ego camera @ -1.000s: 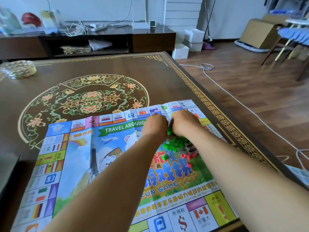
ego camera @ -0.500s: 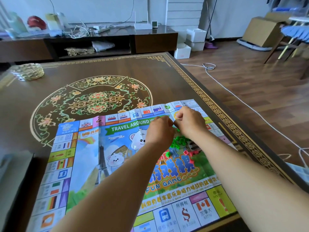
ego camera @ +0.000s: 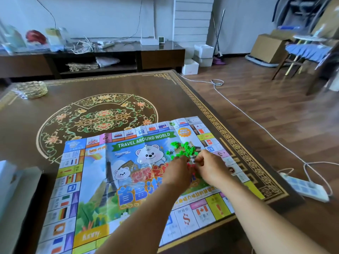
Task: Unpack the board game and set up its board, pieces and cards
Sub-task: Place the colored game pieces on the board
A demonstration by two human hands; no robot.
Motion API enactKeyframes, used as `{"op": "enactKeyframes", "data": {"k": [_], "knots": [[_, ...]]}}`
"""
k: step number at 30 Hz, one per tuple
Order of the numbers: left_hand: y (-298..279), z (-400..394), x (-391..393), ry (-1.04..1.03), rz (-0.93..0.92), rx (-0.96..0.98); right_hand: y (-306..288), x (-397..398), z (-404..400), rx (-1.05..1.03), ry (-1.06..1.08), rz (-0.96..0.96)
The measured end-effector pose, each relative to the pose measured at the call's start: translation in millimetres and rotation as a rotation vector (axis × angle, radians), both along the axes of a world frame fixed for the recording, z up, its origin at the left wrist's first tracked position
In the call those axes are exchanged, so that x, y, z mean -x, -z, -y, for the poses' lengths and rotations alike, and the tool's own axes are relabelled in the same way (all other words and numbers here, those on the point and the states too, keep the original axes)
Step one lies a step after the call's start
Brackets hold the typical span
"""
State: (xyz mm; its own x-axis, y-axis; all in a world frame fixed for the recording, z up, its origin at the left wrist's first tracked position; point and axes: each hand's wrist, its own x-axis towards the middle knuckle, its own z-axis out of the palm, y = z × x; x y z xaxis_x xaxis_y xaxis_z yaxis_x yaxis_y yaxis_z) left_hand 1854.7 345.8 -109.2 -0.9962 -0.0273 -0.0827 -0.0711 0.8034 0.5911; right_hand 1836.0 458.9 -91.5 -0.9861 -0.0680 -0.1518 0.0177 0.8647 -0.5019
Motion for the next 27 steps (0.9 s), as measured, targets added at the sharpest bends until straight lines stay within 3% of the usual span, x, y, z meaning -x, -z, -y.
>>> {"op": "enactKeyframes", "data": {"k": [4, 10, 18, 27], "knots": [[-4, 1, -1, 0.031, 0.024, 0.041, 0, 4, -6, 0.056, -0.004, 0.019], [-8, -3, 1, 0.029, 0.086, 0.092, 9, 8, -7, -0.038, -0.06, 0.079], [-7, -8, 6, 0.013, 0.063, 0.017, 2, 15, -11, 0.052, 0.012, 0.055], [-8, 22, 5, -0.157, 0.095, 0.059, -1, 32, -3, 0.017, 0.071, 0.054]]}}
